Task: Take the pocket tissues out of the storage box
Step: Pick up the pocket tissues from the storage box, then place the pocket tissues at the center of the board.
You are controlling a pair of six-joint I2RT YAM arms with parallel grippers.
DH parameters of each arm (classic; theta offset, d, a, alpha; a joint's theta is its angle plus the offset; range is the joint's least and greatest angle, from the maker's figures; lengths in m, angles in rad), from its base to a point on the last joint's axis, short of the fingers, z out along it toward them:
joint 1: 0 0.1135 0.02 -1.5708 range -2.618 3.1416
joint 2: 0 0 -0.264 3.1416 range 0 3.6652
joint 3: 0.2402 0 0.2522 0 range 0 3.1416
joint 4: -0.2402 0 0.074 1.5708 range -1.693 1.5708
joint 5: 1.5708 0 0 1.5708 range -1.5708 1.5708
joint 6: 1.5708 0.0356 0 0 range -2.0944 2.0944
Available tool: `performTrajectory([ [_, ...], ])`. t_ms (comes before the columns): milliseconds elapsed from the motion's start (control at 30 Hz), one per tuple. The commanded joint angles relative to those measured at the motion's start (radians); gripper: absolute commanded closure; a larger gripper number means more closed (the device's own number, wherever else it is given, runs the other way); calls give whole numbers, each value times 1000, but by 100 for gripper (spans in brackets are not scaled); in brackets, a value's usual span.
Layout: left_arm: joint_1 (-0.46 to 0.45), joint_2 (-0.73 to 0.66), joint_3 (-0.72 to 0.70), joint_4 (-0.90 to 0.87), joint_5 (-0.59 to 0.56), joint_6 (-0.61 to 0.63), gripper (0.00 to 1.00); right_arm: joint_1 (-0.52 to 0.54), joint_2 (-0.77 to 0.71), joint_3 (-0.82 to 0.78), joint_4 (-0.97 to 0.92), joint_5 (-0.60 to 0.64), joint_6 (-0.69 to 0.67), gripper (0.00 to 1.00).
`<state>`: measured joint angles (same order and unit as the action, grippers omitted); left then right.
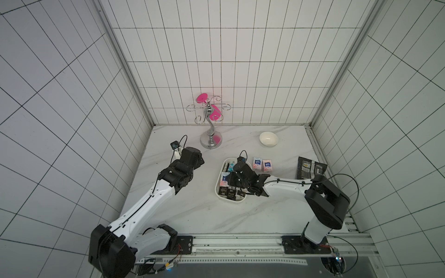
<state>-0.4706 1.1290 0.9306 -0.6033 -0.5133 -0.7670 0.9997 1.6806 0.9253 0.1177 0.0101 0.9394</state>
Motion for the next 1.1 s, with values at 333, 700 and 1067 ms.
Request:
performTrajectory([
  [333, -5, 8, 15, -4, -25, 9, 2, -266, -324, -24, -204, 38, -221, 88],
  [700, -9, 13, 0, 40, 51, -4, 2, -695, -320, 11, -471, -92, -523, 86],
  [1067, -23, 51, 15, 18, 55, -2, 2, -816, -66, 206, -638, -134, -704, 86],
])
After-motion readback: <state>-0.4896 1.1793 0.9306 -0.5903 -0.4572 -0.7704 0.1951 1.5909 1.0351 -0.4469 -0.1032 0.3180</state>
